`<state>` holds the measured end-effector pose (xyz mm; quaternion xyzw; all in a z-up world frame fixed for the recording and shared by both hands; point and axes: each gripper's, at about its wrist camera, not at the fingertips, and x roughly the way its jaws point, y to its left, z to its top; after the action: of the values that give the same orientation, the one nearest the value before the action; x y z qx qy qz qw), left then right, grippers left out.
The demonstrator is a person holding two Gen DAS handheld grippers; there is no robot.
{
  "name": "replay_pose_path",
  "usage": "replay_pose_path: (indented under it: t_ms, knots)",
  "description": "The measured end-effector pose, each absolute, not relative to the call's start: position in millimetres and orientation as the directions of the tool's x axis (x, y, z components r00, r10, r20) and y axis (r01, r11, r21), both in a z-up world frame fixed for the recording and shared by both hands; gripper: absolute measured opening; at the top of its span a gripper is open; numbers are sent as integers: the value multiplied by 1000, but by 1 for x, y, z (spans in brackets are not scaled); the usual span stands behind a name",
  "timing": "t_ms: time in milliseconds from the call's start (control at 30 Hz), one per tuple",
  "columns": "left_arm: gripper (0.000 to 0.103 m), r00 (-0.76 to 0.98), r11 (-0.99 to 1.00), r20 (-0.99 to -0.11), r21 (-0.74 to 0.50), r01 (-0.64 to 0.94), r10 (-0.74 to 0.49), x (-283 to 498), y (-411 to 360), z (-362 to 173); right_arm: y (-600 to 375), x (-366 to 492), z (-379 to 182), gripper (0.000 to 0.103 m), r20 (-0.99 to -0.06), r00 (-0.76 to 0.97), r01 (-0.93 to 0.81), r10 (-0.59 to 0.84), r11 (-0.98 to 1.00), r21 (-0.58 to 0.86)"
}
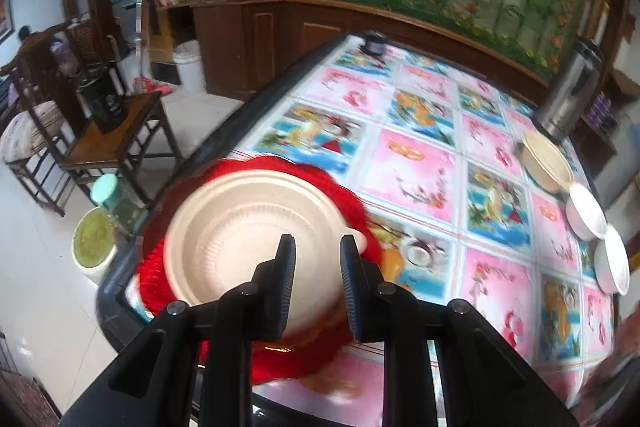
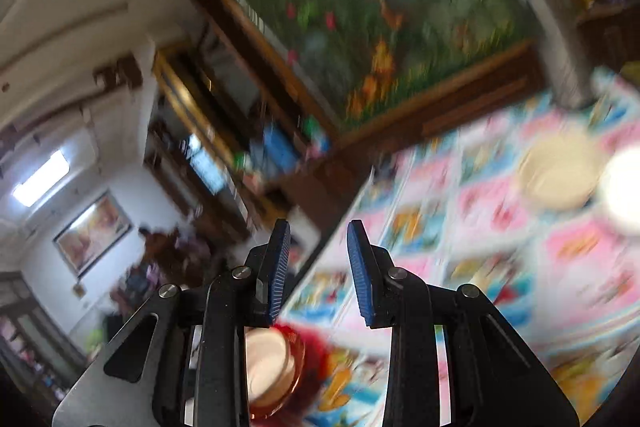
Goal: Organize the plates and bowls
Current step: 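Move both grippers to the rim of the large white foam plate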
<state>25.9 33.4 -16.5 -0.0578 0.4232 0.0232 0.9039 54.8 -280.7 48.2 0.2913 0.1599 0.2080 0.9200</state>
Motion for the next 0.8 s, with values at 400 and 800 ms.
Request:
replay_pose_path:
  t_ms: [400,800]
  knots:
    - [49,474,928,-820,-170,332,-320,43,-129,-9,-494,-56,40,51,-335,941,166,45,802,574]
    - [50,239,856,-879,-283,434,-412,64,-271,-32,-609,-71,-47,51,-504,861,384,66,564,731]
